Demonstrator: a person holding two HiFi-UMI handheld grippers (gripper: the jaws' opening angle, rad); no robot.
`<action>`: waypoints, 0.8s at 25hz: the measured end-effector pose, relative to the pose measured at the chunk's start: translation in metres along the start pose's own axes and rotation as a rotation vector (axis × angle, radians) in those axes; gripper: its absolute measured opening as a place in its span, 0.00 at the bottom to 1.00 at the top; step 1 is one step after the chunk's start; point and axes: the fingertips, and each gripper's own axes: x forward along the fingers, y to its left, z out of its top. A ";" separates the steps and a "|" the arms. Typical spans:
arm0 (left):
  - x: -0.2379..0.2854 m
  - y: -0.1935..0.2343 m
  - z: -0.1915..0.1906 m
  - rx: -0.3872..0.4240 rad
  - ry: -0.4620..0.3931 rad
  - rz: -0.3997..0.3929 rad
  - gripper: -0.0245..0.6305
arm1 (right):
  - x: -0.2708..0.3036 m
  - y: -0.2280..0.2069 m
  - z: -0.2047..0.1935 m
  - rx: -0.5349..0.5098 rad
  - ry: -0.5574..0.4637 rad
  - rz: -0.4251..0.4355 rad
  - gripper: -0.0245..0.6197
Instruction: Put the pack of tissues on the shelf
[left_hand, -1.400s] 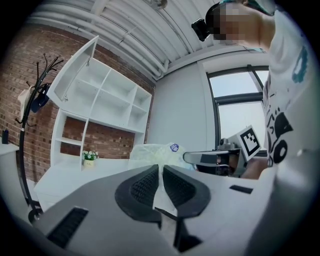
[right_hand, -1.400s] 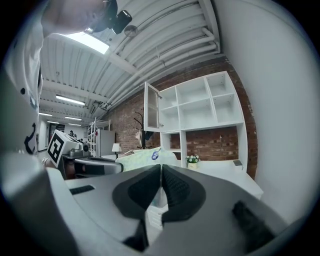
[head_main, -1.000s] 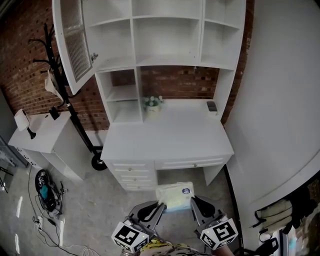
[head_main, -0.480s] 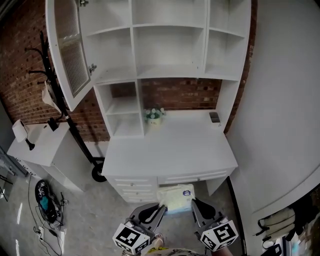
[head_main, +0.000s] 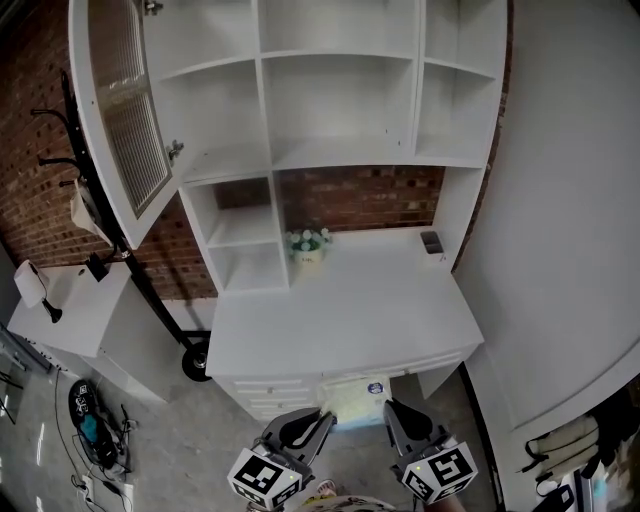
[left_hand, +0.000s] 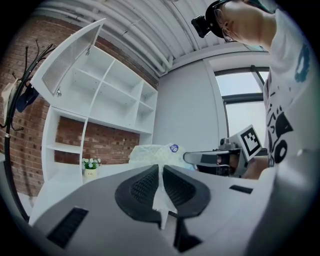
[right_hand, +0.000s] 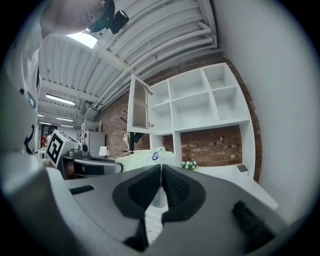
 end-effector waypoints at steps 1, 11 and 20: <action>0.001 0.005 0.001 -0.001 0.000 -0.006 0.09 | 0.005 0.000 0.000 0.000 -0.001 -0.004 0.09; 0.006 0.041 -0.003 0.009 0.012 -0.034 0.09 | 0.039 0.002 -0.001 -0.046 0.013 -0.045 0.09; 0.019 0.058 -0.005 -0.009 0.006 -0.019 0.09 | 0.056 -0.005 -0.003 -0.049 0.015 -0.028 0.09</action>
